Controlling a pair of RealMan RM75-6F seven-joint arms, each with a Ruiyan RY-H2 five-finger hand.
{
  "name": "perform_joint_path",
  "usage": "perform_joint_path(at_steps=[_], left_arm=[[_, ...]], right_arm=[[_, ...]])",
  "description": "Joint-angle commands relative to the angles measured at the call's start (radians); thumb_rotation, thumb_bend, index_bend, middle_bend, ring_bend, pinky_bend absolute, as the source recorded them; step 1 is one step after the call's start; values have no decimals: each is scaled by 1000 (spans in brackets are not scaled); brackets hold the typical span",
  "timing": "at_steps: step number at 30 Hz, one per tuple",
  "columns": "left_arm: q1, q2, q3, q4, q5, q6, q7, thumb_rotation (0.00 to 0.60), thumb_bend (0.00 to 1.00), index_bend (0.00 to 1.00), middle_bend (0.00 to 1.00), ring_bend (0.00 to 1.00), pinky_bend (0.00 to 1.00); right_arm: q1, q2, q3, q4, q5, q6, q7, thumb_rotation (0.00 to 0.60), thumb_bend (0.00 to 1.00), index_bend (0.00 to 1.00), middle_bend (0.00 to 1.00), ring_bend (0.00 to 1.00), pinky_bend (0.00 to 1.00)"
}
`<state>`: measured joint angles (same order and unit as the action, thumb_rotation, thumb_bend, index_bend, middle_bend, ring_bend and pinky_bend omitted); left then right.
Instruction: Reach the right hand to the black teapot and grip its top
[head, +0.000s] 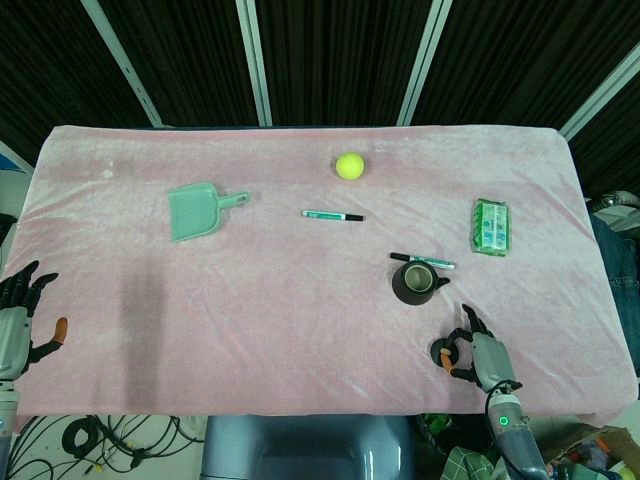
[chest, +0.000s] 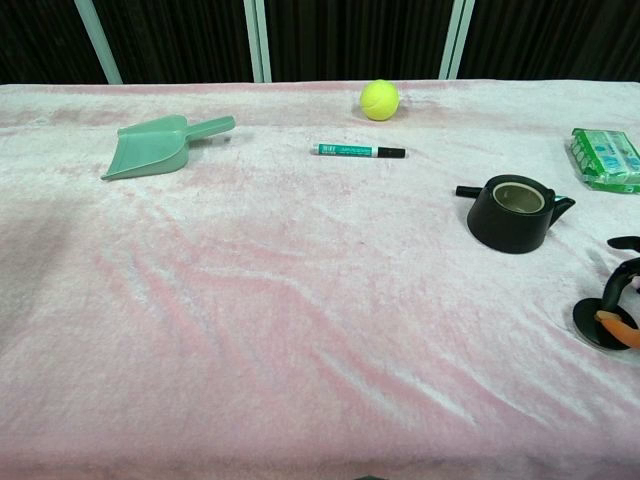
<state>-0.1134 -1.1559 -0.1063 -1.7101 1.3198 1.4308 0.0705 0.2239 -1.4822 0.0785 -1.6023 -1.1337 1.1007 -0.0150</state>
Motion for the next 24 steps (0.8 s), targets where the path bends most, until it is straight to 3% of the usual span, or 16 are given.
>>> perform_joint_path(at_steps=[1,24], left_arm=[[0,0,0,0,0,0,0,600,441,172,0,0,62],[1,3,1,0,4,0,-6,600,441,172,0,0,67]], right_arm=[[1,1,0,0,-1,-1,1,600,317,599,0,83,174],[4,-3,-2,7,-13,-7,17,600,356,600,0,83,174]])
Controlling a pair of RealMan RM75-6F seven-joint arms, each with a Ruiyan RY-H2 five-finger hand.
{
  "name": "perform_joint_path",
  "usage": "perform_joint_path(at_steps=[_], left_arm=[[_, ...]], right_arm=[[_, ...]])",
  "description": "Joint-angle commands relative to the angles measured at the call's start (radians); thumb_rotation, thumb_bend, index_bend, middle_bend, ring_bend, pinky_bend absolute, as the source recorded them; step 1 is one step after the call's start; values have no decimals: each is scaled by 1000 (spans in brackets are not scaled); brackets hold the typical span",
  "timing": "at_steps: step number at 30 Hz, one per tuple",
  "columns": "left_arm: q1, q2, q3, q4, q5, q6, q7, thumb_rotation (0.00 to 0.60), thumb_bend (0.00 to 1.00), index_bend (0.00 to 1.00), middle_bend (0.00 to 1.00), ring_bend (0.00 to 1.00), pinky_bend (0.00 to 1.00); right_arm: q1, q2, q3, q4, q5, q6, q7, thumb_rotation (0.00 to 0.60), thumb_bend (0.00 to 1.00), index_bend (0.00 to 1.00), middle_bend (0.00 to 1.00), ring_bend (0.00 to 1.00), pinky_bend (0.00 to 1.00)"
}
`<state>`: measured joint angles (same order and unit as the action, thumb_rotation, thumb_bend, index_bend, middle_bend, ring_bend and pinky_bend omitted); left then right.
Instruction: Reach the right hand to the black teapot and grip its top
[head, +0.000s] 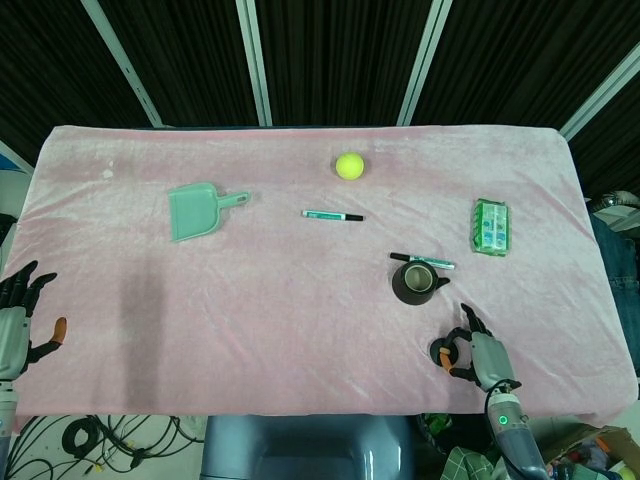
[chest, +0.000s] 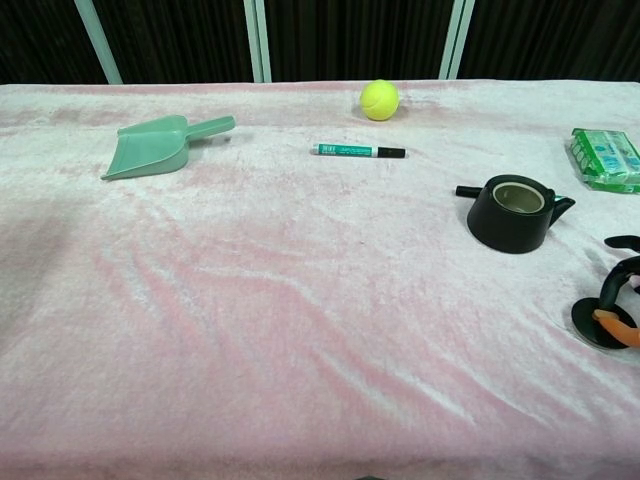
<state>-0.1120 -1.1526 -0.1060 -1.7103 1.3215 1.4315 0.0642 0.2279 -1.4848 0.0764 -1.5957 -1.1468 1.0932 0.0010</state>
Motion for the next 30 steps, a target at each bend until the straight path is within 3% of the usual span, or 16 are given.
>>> perform_joint_path(at_steps=[1,30], left_arm=[[-1,0,1,1,3,0,0,600,441,172,0,0,67],[0,0,2,0,0,-2,5,600,441,180,0,0,67]], right_arm=[[0,0,0,1,0,0,1,600,357,600,0,83,174],[2,47,32,-53,-42,44,33,600,407,601,0,83,174]])
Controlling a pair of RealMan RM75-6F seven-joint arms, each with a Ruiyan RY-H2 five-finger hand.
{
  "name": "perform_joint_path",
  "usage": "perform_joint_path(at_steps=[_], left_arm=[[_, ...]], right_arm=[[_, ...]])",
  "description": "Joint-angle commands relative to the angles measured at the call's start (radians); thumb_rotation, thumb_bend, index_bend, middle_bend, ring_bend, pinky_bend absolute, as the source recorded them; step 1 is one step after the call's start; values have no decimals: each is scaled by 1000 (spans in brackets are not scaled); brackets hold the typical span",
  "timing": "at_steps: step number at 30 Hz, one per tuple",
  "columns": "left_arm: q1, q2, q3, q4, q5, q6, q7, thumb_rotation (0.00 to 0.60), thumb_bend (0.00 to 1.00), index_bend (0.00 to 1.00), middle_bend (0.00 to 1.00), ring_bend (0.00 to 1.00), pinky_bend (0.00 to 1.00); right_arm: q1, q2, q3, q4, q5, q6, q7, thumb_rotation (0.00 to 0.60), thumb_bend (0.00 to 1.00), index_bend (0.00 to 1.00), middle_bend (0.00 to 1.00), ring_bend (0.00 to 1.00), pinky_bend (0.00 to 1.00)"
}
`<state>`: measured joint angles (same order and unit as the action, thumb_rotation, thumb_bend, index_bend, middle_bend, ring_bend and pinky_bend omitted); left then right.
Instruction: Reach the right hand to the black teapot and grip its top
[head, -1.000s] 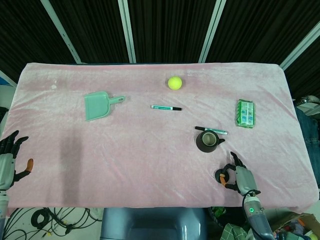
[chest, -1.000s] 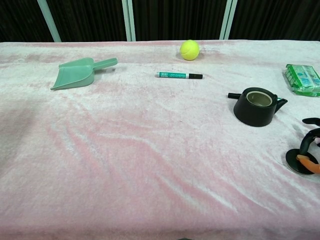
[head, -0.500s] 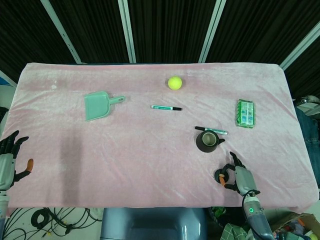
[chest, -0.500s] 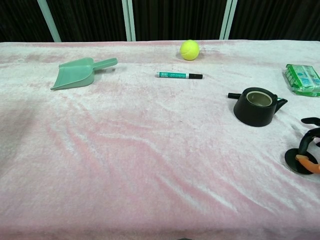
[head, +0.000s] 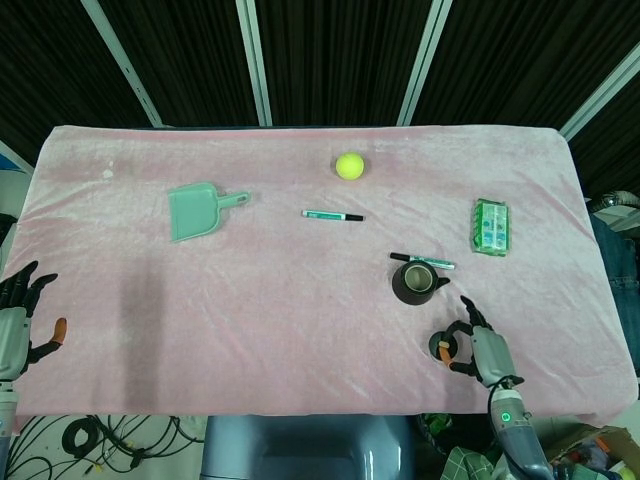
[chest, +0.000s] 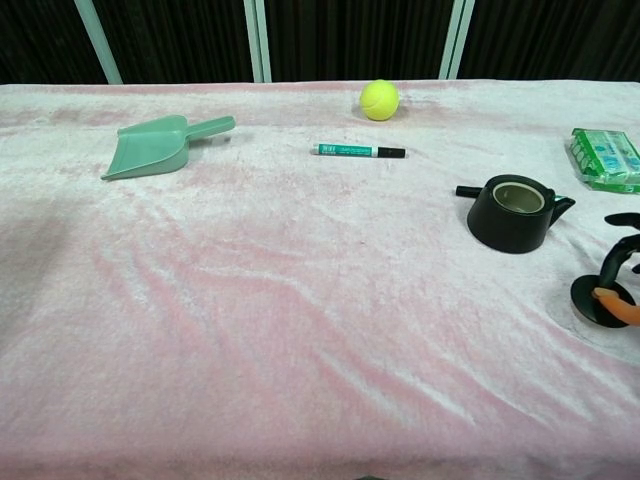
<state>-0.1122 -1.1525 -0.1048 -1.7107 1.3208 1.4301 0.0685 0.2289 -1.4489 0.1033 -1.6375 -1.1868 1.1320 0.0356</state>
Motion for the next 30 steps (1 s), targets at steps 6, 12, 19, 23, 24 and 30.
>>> perform_joint_path(at_steps=[6,12,19,23,24,30], left_arm=[[0,-1,0,0,0,0,2,600,441,182,0,0,67],[0,-1,-1,0,-2,1,2,600,442,189,0,0,67],[-1,-2,-2,0,-2,0,1,600,442,189,0,0,67],[-1,-2,-2,0,-4,0,1,600,441,189,0,0,67],[-1,-2,-2,0,-4,0,1,600,441,189,0,0,67],[-2,-3,-3,0,-5,-1,3,600,441,189,0,0,67]], right_arm=[[16,60,29,-62,1,6,-17,600,406,601,0,83,174],[52,123,77,-124,44,-17,-54,600,407,601,0,83,174],[119,189,154,-180,135,-60,-107,600,406,601,0,83,174],[169,209,191,-187,206,-90,-152,600,406,601,0,83,174],[182,211,199,-185,222,-99,-162,600,406,601,0,83,174],[275,207,231,-159,349,-157,-234,600,406,601,0,83,174]])
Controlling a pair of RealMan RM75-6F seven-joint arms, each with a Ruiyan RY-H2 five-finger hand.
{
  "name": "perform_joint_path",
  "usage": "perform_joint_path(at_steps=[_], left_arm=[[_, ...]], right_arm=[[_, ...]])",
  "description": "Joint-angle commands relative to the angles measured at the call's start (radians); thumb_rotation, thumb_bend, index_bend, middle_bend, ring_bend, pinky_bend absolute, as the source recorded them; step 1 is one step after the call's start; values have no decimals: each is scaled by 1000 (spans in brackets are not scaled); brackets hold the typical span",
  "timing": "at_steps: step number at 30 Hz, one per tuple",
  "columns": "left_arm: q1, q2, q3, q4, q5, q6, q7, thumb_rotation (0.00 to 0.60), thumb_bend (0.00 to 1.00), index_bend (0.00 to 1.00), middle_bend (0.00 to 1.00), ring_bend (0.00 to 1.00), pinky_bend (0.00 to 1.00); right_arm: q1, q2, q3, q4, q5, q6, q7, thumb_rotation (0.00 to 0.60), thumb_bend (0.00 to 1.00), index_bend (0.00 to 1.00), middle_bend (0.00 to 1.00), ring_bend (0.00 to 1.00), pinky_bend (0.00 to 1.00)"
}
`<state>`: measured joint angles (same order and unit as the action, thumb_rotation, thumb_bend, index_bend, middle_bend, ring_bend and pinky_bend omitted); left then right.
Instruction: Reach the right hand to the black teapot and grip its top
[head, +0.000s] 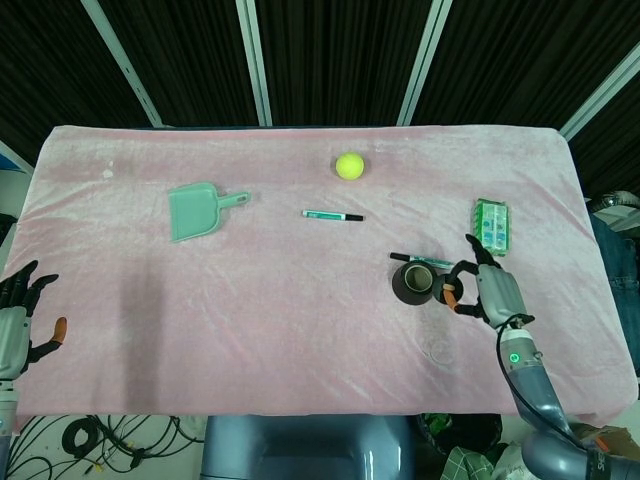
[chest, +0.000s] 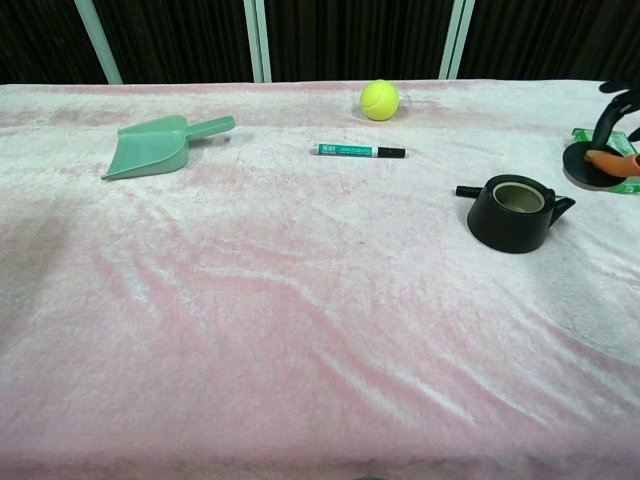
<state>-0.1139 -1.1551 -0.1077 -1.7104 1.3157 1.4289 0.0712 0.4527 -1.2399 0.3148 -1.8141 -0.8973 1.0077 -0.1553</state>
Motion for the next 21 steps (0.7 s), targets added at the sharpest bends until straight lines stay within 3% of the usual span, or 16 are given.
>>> perform_joint_path(at_steps=[1,21], left_arm=[[1,0,-1,0,-1,2,-1,600,441,189,0,0,67],[1,3,-3,0,-4,1,-5,600,442,189,0,0,67]], right_arm=[[68,-7,22,27,79,-42,-55,600,406,601,0,83,174],[202,-82,12,151,268,-108,-117,600,406,601,0,83,174]])
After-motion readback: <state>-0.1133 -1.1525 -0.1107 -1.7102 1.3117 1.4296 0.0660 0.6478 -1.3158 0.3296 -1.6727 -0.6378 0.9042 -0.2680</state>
